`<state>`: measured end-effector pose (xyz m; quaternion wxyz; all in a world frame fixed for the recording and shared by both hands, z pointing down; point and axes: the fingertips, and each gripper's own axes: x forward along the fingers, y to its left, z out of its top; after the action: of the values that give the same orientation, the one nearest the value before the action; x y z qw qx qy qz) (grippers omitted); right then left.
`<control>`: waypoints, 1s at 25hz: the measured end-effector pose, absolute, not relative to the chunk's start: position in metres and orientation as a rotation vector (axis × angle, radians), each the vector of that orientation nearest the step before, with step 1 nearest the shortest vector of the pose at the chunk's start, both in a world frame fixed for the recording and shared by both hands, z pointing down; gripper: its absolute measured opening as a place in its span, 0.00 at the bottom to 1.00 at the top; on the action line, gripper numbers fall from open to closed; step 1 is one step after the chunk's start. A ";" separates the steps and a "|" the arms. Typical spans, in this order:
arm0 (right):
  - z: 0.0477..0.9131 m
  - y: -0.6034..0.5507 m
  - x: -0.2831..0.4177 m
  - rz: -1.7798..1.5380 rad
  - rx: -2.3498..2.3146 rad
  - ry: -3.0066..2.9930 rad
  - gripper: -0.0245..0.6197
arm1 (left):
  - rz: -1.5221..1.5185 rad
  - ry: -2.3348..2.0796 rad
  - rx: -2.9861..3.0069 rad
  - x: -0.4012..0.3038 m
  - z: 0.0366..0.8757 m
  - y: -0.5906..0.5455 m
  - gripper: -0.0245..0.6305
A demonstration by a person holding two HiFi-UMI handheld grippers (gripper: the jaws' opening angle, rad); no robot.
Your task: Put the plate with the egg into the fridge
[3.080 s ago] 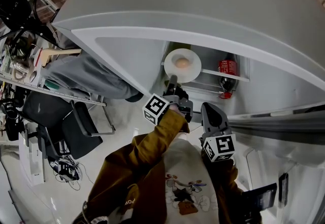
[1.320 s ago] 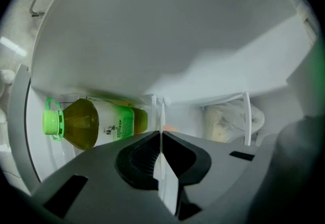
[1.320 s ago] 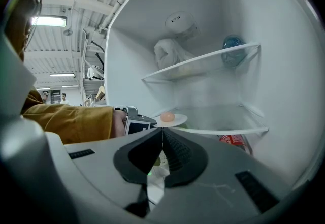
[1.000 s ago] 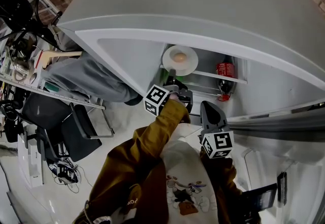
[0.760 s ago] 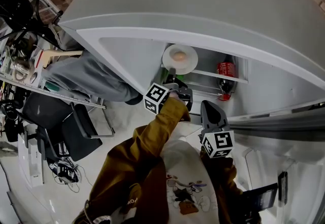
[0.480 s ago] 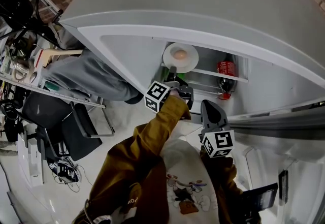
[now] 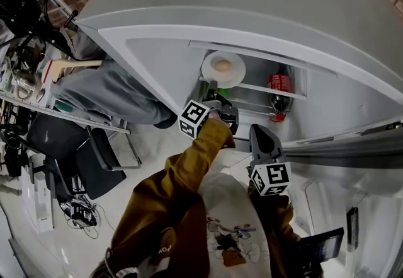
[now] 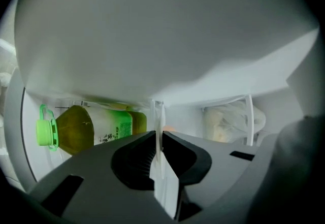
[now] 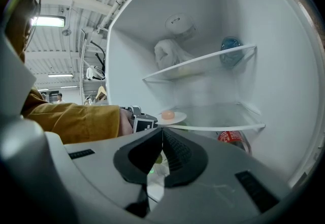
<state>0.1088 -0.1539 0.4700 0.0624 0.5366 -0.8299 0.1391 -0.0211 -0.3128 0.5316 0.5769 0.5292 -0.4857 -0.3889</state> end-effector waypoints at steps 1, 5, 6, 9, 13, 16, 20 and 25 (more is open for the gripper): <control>0.470 -0.153 0.108 0.422 1.621 -2.509 0.05 | -0.911 -1.133 1.243 -0.021 0.531 -0.312 0.07; 0.473 -0.149 0.106 0.425 1.614 -2.511 0.05 | -0.900 -1.118 1.260 -0.016 0.531 -0.306 0.07; 0.473 -0.148 0.106 0.426 1.613 -2.512 0.05 | -0.896 -1.114 1.263 -0.015 0.532 -0.305 0.07; 0.474 -0.146 0.105 0.431 1.611 -2.514 0.05 | -0.887 -1.102 1.268 -0.012 0.533 -0.304 0.07; 0.474 -0.145 0.107 0.432 1.619 -2.510 0.05 | -0.882 -1.102 1.268 -0.011 0.532 -0.304 0.07; 0.474 -0.144 0.108 0.431 1.624 -2.506 0.05 | -0.883 -1.102 1.260 -0.011 0.533 -0.304 0.07; 0.473 -0.144 0.110 0.432 1.630 -2.504 0.05 | -0.882 -1.107 1.251 -0.011 0.533 -0.306 0.06; 0.474 -0.147 0.111 0.433 1.635 -2.500 0.05 | -0.887 -1.119 1.242 -0.013 0.533 -0.310 0.06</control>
<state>0.1112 -0.1473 0.4740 0.0615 0.5406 -0.8267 0.1433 -0.0133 -0.3098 0.5328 0.5847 0.5323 -0.4797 -0.3804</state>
